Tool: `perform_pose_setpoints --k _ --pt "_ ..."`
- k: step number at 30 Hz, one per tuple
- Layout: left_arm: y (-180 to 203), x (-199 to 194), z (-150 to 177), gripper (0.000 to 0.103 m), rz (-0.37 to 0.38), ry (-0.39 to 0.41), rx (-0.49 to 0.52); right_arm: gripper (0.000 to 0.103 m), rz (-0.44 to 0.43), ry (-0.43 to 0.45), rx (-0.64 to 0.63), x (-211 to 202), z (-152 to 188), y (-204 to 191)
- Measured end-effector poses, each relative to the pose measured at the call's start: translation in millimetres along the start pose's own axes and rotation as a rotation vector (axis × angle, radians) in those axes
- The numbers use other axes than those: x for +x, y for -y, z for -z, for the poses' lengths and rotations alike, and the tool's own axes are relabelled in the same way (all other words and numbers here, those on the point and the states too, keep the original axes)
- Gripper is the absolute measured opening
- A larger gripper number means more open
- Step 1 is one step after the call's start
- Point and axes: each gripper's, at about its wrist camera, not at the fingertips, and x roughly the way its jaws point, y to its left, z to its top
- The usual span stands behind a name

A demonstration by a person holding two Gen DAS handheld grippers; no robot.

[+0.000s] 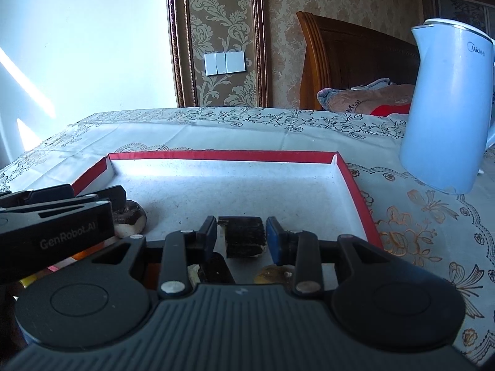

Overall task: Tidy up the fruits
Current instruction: 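Lower and open left tool on the dark fruit while right tool releases the cylinder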

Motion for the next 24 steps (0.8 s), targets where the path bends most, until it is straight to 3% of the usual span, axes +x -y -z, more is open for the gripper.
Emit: perform_pose_setpoints --k 2,5,14,22,24 --pt "-2.9 -6.5 1.5 0.060 0.005 0.002 -0.006 0.035 -0.003 0.014 0.010 -6.4 0.7 1.4" --pt "-6.8 -16.4 4.8 0.069 0.010 0.005 -0.007 0.046 -0.002 0.055 0.006 -21.6 3.2 2.3" --pt "-23.6 -48.6 19.9 0.070 0.001 0.038 -0.013 0.046 -0.033 0.122 0.022 -60.8 16.4 4.1" --pt "-32.0 -71.8 37.8 0.070 0.009 0.031 -0.008 0.046 -0.044 0.128 -0.003 -84.4 36.4 -4.7" --pt "-33.6 -77.0 41.3 0.070 0.008 0.030 -0.004 0.052 -0.045 0.127 -0.011 -88.4 42.1 -7.7"
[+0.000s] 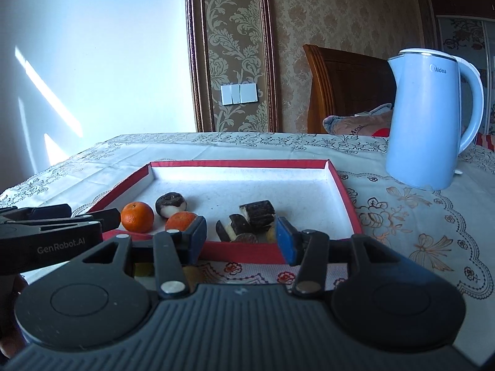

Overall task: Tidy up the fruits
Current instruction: 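Lower and open left tool on the dark fruit while right tool releases the cylinder, then move left tool to the green tomato while right tool approaches a brown kiwi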

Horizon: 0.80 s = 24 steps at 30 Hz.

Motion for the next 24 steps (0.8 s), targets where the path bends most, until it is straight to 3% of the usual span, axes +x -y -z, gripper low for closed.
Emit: perform_pose_setpoints --k 12,17,24 --pt "-21.7 -20.9 21.0 0.070 0.018 -0.026 -0.027 0.054 -0.042 -0.048 -0.021 -13.8 17.2 -9.1" --pt "-28.9 -28.0 24.4 0.079 0.028 -0.025 -0.034 0.054 -0.077 -0.111 -0.090 -8.6 20.3 -21.5" --pt "-31.9 -24.8 25.2 0.079 0.045 -0.050 -0.047 0.052 -0.101 -0.196 -0.131 12.1 16.5 -30.5"
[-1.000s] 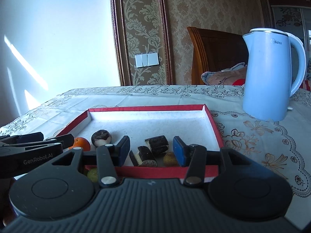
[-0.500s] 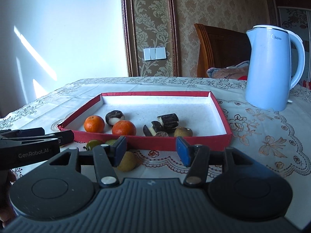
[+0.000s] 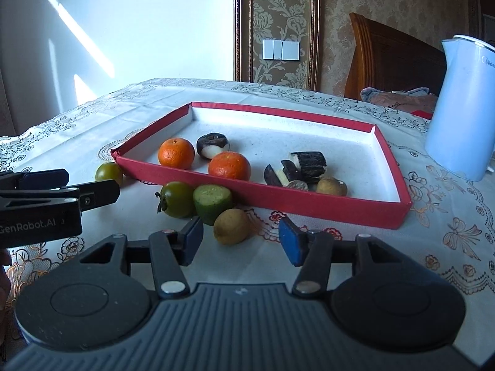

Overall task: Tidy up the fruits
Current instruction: 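Move left tool to the green tomato while right tool approaches a brown kiwi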

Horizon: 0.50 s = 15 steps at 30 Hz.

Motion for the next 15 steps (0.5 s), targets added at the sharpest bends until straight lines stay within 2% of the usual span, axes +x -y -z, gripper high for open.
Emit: perform_pose_setpoints --k 2,6,9,15 --pt "1.1 0.5 -0.1 0.079 0.002 -0.003 0.005 0.051 -0.009 -0.035 0.003 8.4 -1.9 0.6" --pt "5.6 3.8 -1.1 0.079 0.010 -0.018 0.033 0.033 -0.020 -0.066 0.005 17.9 -3.4 0.7" --pt "11.8 7.4 -2.0 0.079 0.008 -0.024 0.070 0.026 -0.019 -0.071 0.009 18.7 -2.5 1.1" --pt "28.9 17.4 -5.0 0.079 0.015 -0.027 0.156 0.026 -0.011 -0.045 0.025 11.7 -2.3 6.2"
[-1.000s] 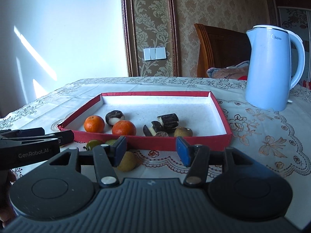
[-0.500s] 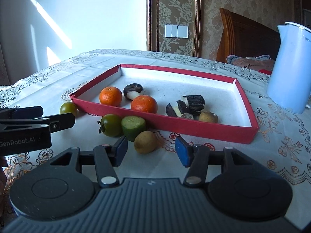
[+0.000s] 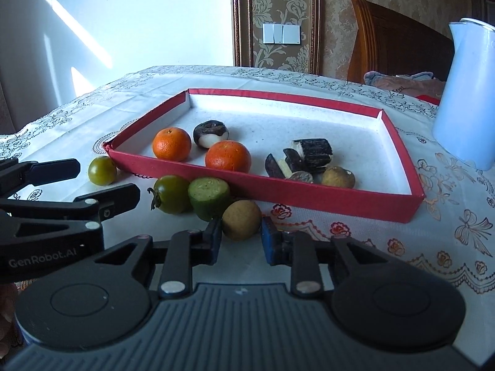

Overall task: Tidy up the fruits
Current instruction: 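Move left tool to the green tomato while right tool approaches a brown kiwi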

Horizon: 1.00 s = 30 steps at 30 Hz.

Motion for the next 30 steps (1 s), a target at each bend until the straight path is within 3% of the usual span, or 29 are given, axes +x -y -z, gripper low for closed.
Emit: perform_pose_setpoints --k 6,9,13,16,18,30 --pt "6.6 14.7 -3.2 0.079 0.085 -0.055 0.029 0.026 -0.006 0.025 0.043 -12.2 5.7 12.6" --pt "11.5 16.9 -4.6 0.079 0.108 -0.056 0.080 0.026 -0.013 0.031 0.056 -14.2 6.5 16.9" --pt "10.3 27.7 -7.8 0.078 0.129 -0.084 0.074 0.026 -0.031 0.033 0.082 -13.8 7.4 22.2" --pt "11.9 37.5 -9.2 0.069 0.148 -0.128 0.072 0.026 -0.039 0.037 0.083 -13.5 7.2 22.3" --pt "14.6 40.8 -9.6 0.054 0.156 -0.137 0.085 0.026 -0.045 0.040 0.091 -13.8 7.6 23.6" --pt "22.9 47.1 -10.2 0.051 0.167 -0.141 0.095 0.026 -0.057 0.047 0.119 -13.8 10.4 28.1"
